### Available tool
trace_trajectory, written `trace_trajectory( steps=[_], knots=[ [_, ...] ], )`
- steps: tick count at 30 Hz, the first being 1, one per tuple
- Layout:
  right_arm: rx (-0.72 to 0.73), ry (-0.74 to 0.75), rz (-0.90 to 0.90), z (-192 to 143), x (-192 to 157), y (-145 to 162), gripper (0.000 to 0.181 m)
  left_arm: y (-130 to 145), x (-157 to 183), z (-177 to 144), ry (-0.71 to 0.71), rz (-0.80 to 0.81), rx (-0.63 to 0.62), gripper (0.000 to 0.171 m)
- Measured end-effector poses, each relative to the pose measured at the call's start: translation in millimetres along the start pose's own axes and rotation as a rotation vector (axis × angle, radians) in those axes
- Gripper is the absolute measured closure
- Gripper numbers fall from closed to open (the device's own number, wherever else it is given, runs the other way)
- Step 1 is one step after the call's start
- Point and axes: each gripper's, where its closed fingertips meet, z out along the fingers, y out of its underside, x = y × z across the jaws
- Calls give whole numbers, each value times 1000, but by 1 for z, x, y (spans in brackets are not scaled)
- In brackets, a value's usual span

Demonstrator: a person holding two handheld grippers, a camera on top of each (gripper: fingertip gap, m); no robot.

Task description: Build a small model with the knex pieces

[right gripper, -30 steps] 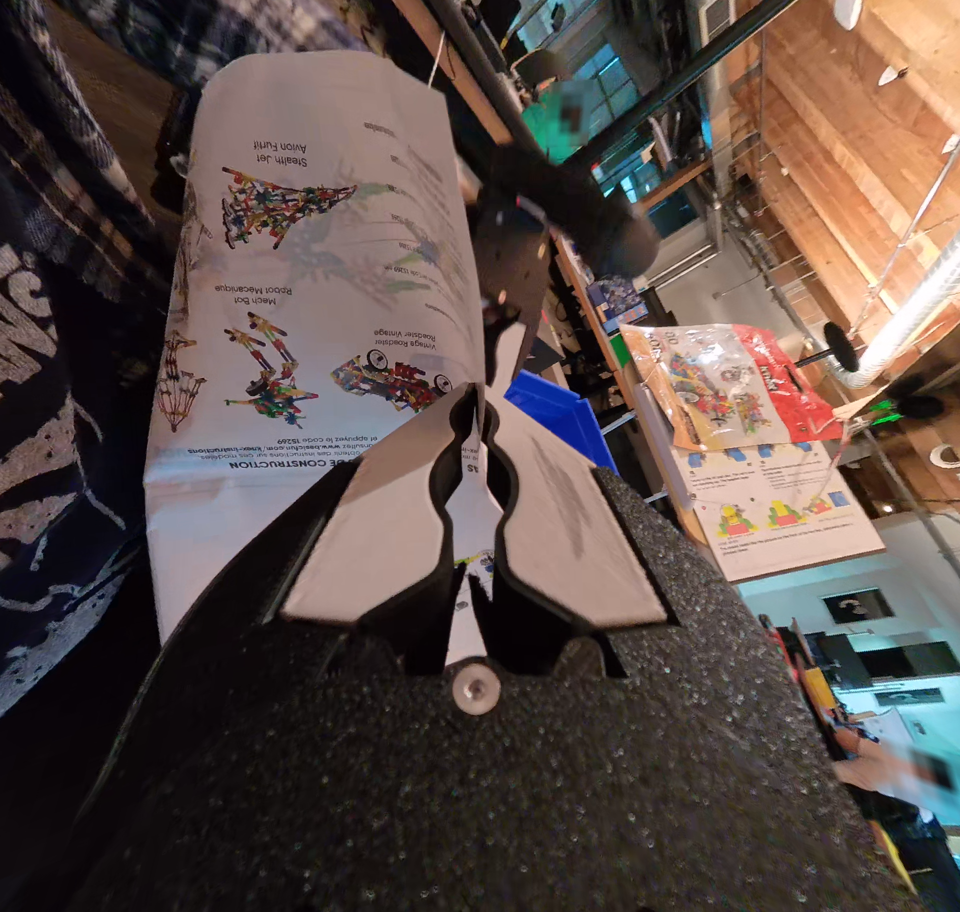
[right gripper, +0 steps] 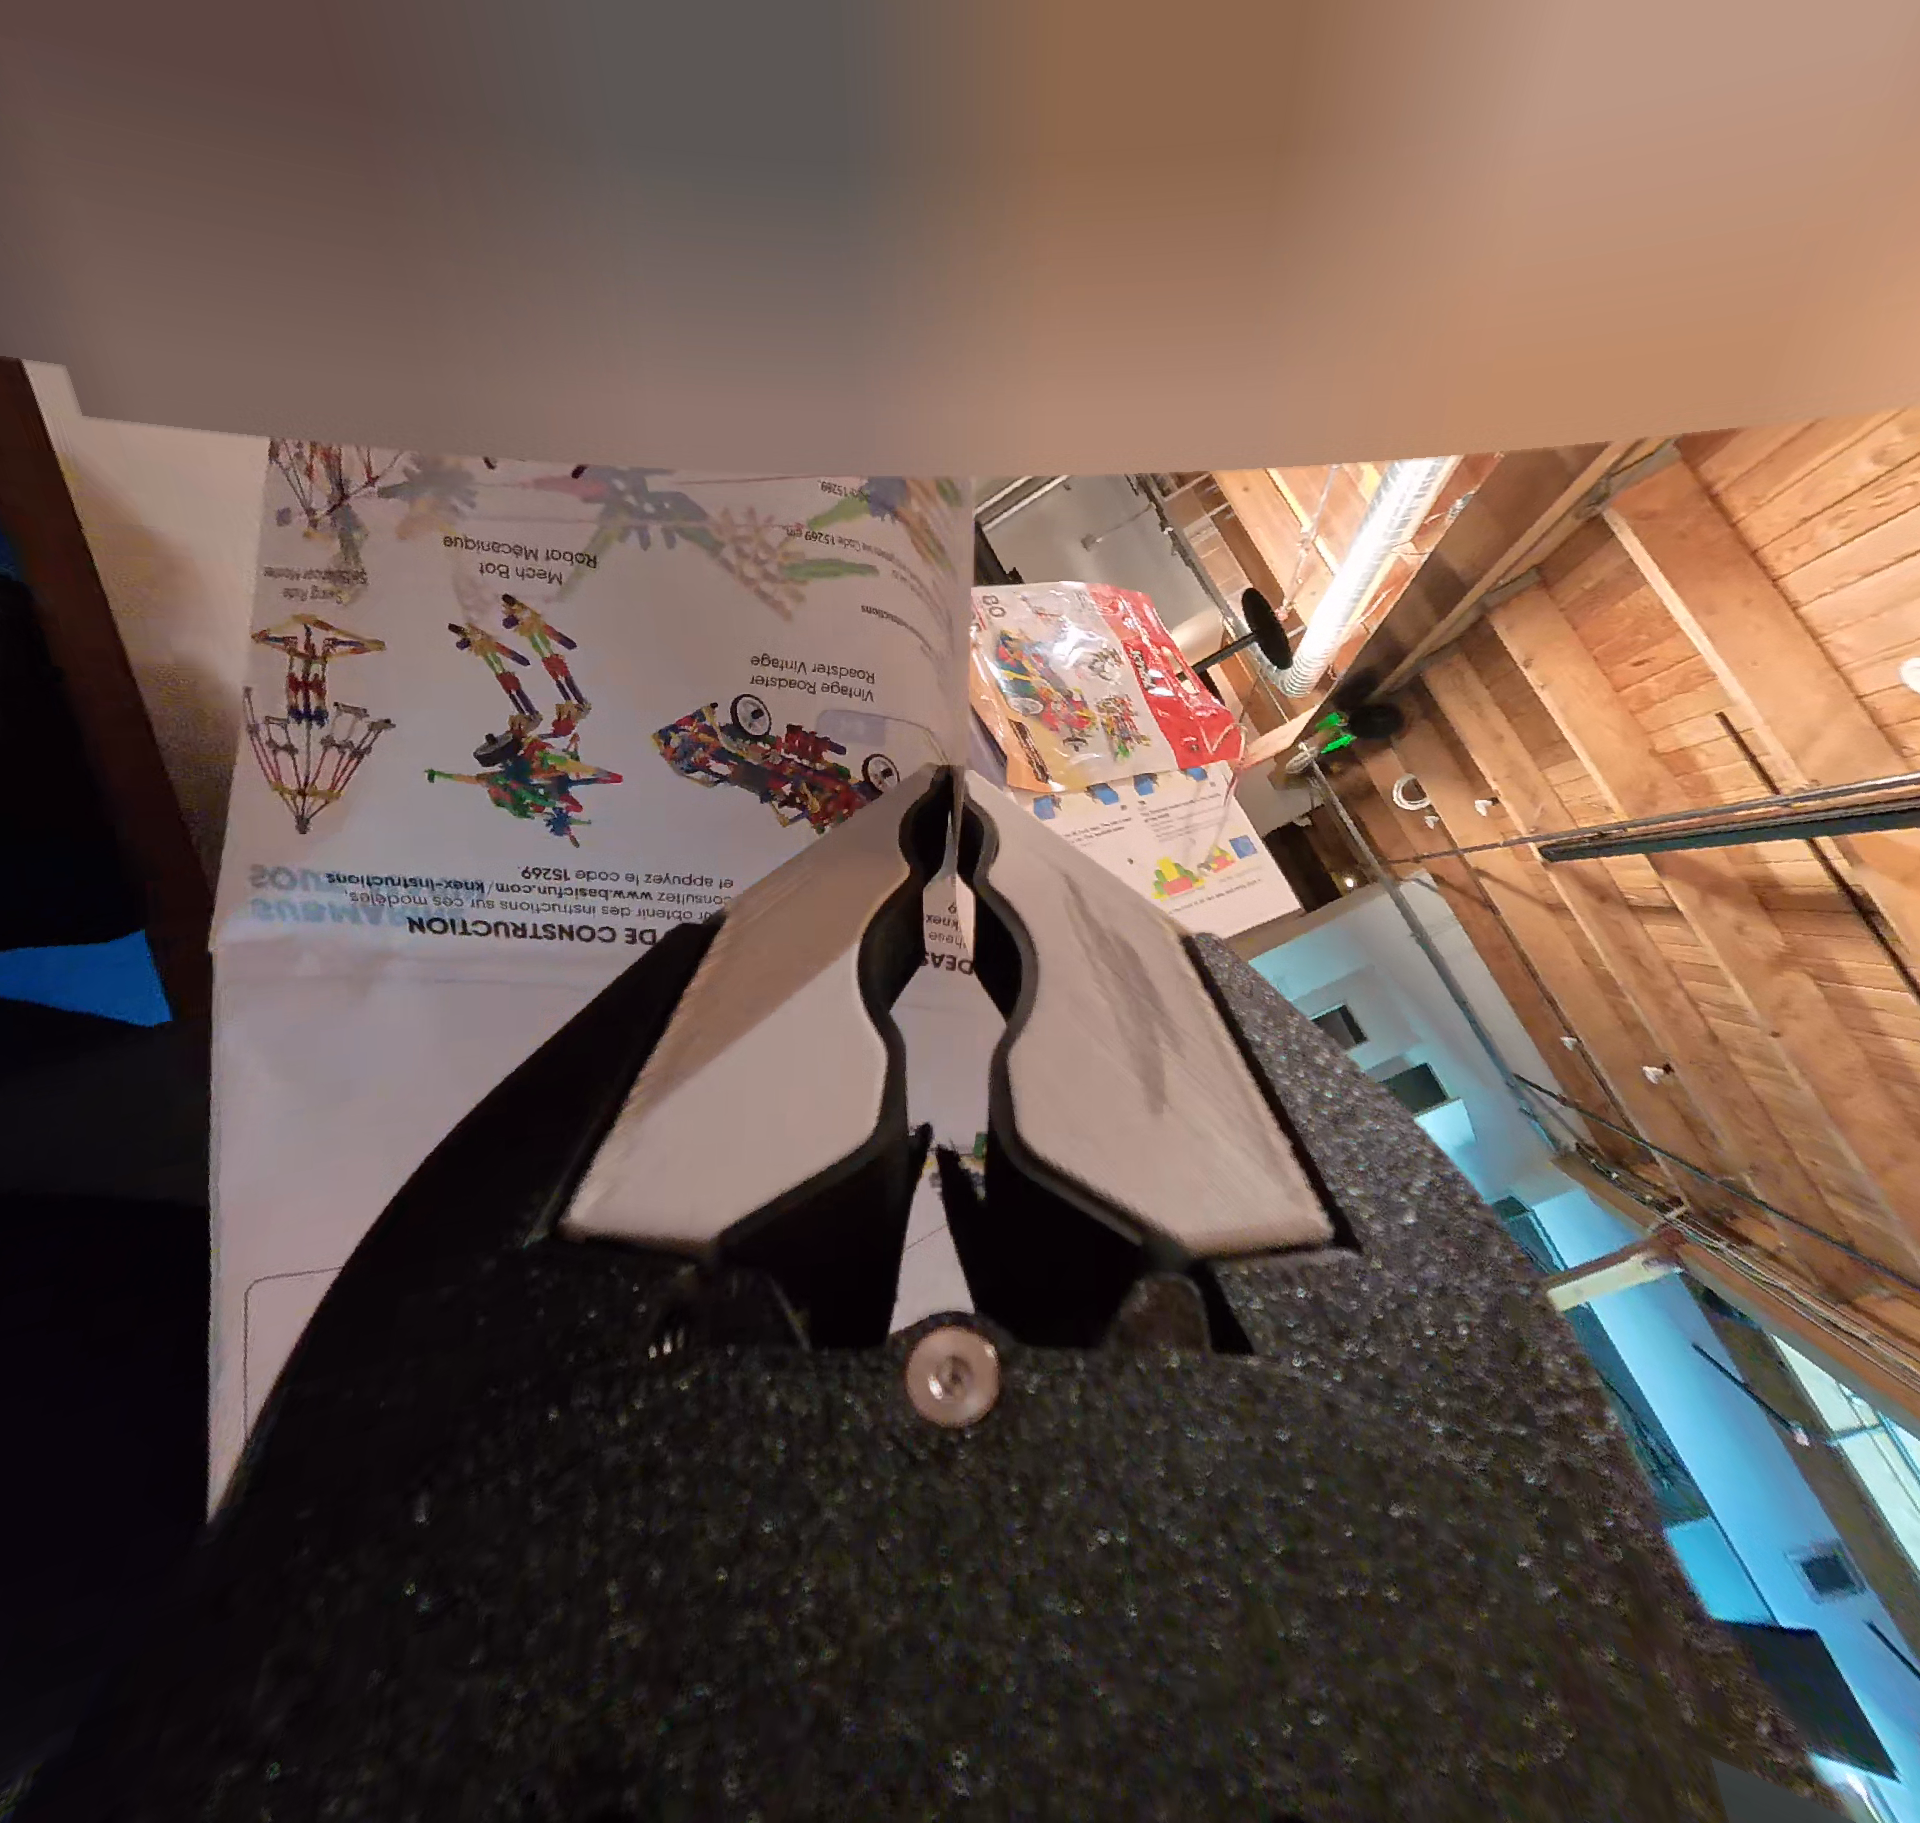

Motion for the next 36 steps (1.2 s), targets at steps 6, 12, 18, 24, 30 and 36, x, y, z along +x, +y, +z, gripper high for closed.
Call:
trace_trajectory(
  steps=[6,12,18,24,30,36],
  knots=[
    [-18,12,-11,-2,6,3,181,23,36,5,-92,154,-91,61],
    [-59,-3,-35,6,5,5,181,5,45,-13,-107,146,61,63],
    [-135,49,-26,17,28,17,181,27,37,-19,-129,122,-19,63],
    [-222,73,-39,35,50,30,181,28,23,-2,-170,142,-5,67],
    [-245,88,-14,47,77,30,181,10,-24,5,-343,179,49,135],
    [-254,109,-14,49,105,27,181,-21,-47,-20,-418,147,112,171]
  ],
)
